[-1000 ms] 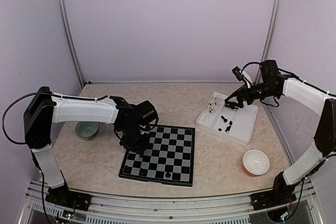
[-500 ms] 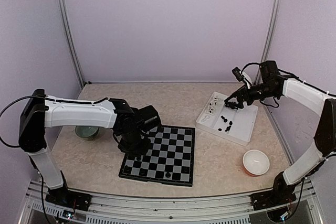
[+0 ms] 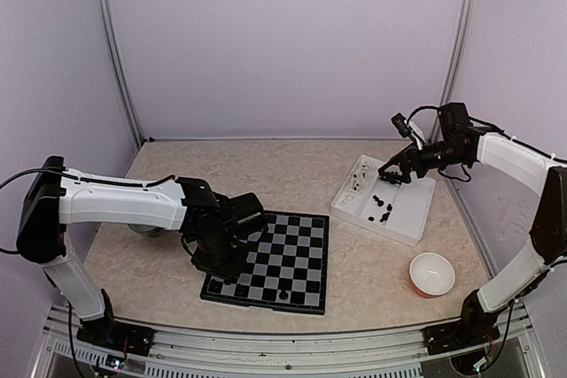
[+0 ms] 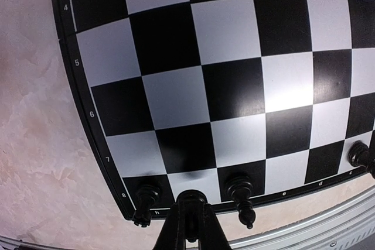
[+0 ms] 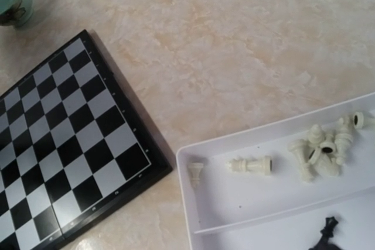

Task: Set up the chess pieces on the board
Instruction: Place the knight at g8.

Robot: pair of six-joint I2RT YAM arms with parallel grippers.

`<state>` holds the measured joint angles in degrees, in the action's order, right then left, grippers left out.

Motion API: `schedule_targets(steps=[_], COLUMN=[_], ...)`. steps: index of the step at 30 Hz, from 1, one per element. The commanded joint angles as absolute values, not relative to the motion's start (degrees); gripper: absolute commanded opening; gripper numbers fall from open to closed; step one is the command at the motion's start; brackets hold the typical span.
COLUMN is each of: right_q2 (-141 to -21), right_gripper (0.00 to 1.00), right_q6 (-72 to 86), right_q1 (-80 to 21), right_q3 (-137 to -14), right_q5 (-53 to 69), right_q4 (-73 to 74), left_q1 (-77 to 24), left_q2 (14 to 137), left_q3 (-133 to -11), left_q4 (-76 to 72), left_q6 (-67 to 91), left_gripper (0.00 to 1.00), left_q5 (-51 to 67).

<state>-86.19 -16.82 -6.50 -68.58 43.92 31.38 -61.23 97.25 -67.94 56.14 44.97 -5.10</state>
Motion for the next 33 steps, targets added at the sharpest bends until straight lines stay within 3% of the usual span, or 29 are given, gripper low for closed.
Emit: schedule_targets(steps=[1,23,33], right_q2=[-85.04,-85.42,-85.84], right_gripper=[0.96,0.96,0.96], right_q6=[-16.25,-16.46,-17.08], right_q1=[-5.89,-5.89,-5.89], right_q3=[-67.27,-67.58,-69.14], right_q5=[44.56,44.60,44.86], right_q4=[30.50,30.76,32.22], left_q1=[-62.20,-62.60,-62.67], left_q2=[97.08,99.80,98.04], left_q3=[-67.02,-65.13,-68.25], left_q4=[55.45,53.61,57.12], left_q6=[45.92,45.64,46.35], left_gripper=[0.00,0.03,0.25], left_q5=[-4.64,-5.19,-6.49])
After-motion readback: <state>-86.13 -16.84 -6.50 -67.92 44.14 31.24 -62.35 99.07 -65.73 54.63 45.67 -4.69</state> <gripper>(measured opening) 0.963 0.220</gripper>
